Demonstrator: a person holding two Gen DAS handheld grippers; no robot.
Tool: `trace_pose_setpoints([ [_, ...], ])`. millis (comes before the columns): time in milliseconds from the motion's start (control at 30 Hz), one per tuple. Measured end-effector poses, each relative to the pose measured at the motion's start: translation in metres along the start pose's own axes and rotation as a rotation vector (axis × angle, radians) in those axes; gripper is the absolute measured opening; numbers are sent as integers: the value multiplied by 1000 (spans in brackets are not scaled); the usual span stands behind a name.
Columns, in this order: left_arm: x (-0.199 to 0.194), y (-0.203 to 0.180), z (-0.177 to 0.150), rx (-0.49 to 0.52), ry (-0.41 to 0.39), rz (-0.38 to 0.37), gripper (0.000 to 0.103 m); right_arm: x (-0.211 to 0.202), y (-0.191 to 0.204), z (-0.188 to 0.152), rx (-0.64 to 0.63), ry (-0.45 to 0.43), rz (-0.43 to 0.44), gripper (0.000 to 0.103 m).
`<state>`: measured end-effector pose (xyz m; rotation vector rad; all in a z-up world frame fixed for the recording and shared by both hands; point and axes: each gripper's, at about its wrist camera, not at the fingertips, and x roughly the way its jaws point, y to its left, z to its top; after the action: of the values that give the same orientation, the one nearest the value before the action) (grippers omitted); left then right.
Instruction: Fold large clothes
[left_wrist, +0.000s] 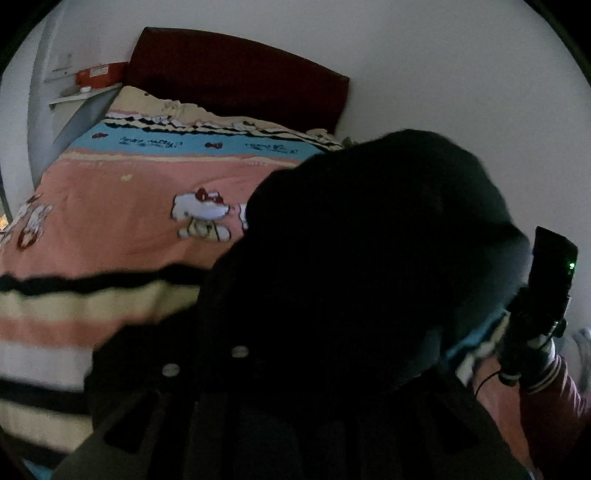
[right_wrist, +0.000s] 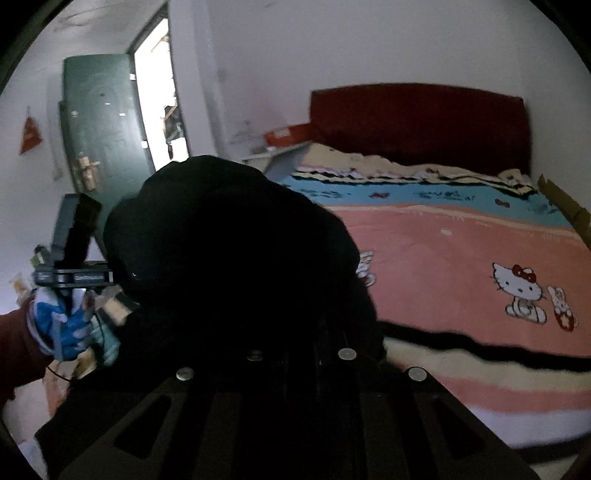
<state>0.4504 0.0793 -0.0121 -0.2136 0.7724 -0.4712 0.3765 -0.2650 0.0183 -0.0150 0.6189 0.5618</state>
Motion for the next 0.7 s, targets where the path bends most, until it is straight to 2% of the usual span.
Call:
trace_pose_setpoints([
  [100,-27,-13,-31,44,1,-8,12,-33,36,-22,-31,4,13,9],
  [200,-38,-22,-66,81,21,-13,12,-51,60,-44,-69,37,13,9],
  [400,-20,-22,-130,87,76,35,11,-34,69,-107,-79,194,-20,10],
  [467,-16,-28,-139,121,67,59,11,-24,71,-129,-84,242,-33,10],
  [533,-12,-28,-142,102,62,56,11,-18,71,-143,-76,258,-34,10],
  [700,7,-27,-146,117,57,115,12,4,57,-152,-57,259,-33,10],
])
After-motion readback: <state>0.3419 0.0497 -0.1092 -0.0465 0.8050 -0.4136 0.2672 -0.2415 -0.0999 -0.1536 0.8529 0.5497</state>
